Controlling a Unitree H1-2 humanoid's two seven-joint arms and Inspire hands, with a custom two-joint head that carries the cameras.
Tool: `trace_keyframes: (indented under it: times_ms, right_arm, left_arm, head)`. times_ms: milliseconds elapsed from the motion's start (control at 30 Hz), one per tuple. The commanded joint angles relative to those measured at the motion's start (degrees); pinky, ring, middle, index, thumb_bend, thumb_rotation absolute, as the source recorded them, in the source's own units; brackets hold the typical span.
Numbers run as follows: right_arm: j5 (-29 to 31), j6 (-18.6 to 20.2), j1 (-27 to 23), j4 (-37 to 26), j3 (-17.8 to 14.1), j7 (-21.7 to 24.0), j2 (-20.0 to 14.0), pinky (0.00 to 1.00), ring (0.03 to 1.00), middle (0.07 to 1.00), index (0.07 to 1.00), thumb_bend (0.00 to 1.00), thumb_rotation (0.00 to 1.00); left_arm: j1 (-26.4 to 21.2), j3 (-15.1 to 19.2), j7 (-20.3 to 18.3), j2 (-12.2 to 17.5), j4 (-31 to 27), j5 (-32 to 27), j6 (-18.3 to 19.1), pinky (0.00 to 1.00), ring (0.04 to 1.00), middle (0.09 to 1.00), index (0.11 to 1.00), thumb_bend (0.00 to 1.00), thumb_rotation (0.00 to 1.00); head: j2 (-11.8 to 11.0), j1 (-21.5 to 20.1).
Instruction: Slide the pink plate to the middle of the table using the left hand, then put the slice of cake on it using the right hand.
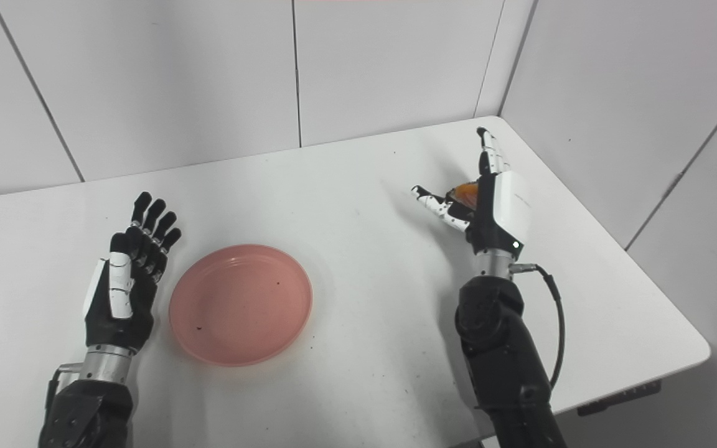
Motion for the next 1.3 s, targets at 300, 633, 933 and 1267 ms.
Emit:
trace_keyframes:
  times_ms: [300, 633, 933, 1267]
  right_arm:
    - [3.22, 10.56, -5.74, -3.16, -0.67, 7.85, -6.56, 0.78, 0.892, 0.931, 0.918, 0.85, 0.51]
    - [3.68, 12.38, -7.05, 1.71, 2.28, 8.47, -6.28, 0.77, 0.896, 0.921, 0.904, 0.88, 0.36]
    - [4.60, 13.82, -7.09, 2.41, 5.86, 13.35, -7.72, 0.72, 0.872, 0.911, 0.876, 0.91, 0.28]
    - [5.21, 15.77, -7.55, 4.11, 6.25, 14.42, -7.29, 0.66, 0.811, 0.892, 0.826, 0.89, 0.03]
  left_arm:
    - [4.69, 0.66, -1.55, 2.82, 5.67, 0.49, -2.21, 0.99, 0.979, 1.000, 1.000, 0.76, 1.00]
    - [4.93, 1.07, -2.13, 2.96, 4.95, -1.07, -1.83, 0.97, 0.968, 0.995, 1.000, 0.72, 0.99]
    - [4.87, 1.07, -2.44, 2.98, 5.61, -1.07, -3.07, 0.95, 0.961, 0.989, 1.000, 0.70, 1.00]
    - [4.86, 0.98, -2.93, 3.30, 4.63, -1.65, -1.25, 0.97, 0.966, 0.993, 1.000, 0.72, 0.99]
  head:
    - [-1.07, -1.48]
    - [-0.69, -1.59]
    - [-0.52, -1.32]
    - [-0.23, -1.28]
